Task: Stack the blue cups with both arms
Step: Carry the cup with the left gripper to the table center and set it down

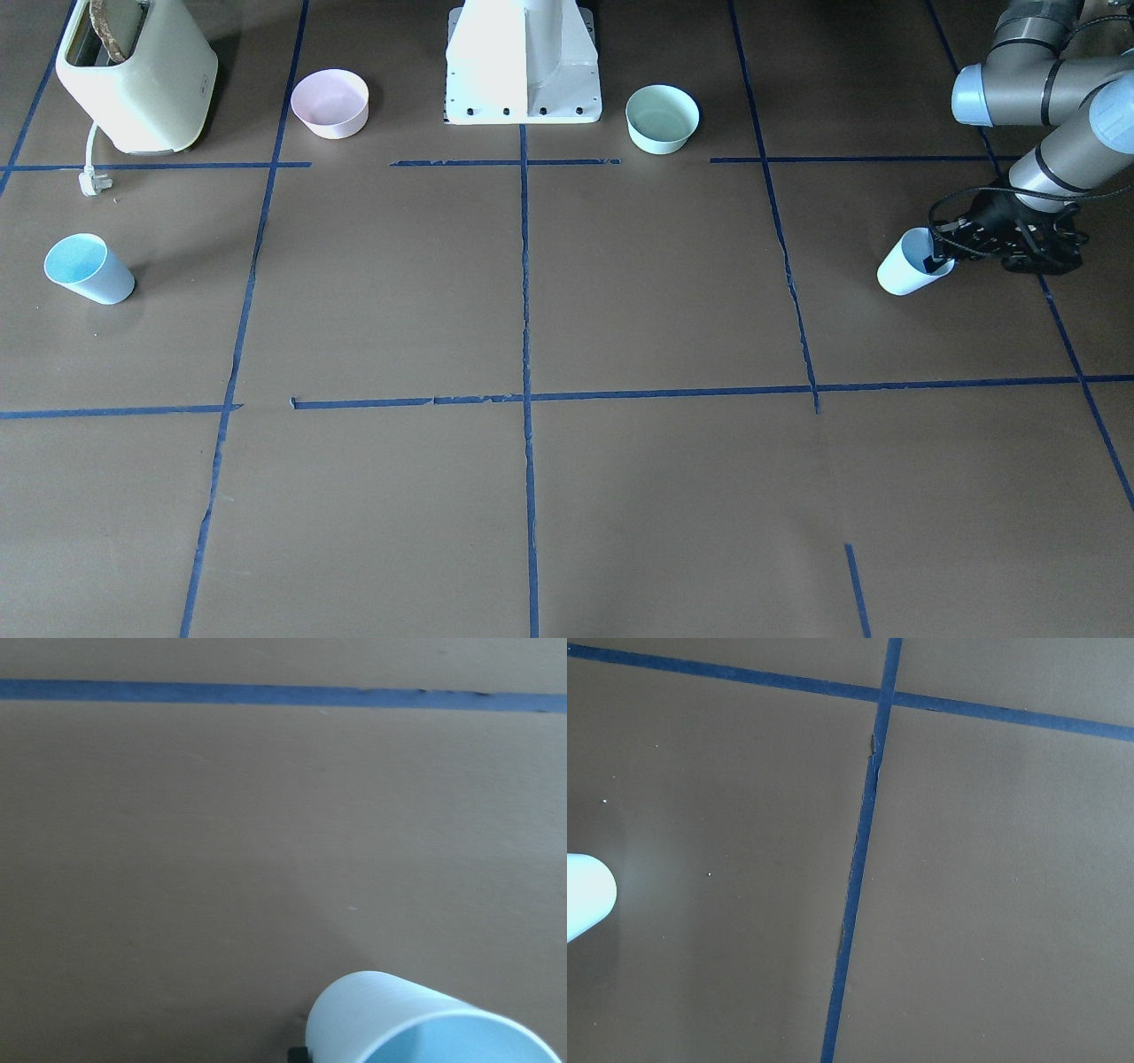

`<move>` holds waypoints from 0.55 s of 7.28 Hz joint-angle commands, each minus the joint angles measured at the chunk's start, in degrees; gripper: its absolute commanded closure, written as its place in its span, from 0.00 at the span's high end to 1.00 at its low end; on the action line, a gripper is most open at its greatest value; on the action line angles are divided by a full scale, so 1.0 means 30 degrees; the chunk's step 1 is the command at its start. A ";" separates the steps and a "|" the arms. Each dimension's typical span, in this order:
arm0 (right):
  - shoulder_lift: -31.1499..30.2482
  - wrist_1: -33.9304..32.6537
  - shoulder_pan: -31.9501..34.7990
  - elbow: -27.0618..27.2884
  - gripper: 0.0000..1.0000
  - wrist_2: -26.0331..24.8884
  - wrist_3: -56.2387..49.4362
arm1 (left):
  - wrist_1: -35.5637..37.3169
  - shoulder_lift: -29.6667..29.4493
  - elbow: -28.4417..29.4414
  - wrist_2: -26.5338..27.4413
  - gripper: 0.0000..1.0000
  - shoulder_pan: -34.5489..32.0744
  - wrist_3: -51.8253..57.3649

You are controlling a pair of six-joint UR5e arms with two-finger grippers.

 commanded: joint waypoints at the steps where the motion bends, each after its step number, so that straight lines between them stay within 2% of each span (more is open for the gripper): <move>1: 0.0019 0.0000 -0.0001 0.0026 1.00 0.0000 0.0023 | 0.2157 -0.3513 -0.0276 -0.0135 0.00 0.0016 -0.0823; 2: -0.0010 0.0000 -0.0001 -0.0003 1.00 0.0000 0.0052 | 0.3068 -0.5389 -0.0276 -0.0106 0.00 0.0277 -0.2919; 3: -0.0010 0.0000 -0.0001 -0.0004 1.00 0.0000 0.0053 | 0.3222 -0.7003 -0.0247 0.0591 0.00 0.1904 -0.6362; 4: 0.0019 0.0000 -0.0001 -0.0004 1.00 0.0000 0.0053 | 0.3514 -0.8353 -0.0131 0.2106 0.00 0.4038 -0.8775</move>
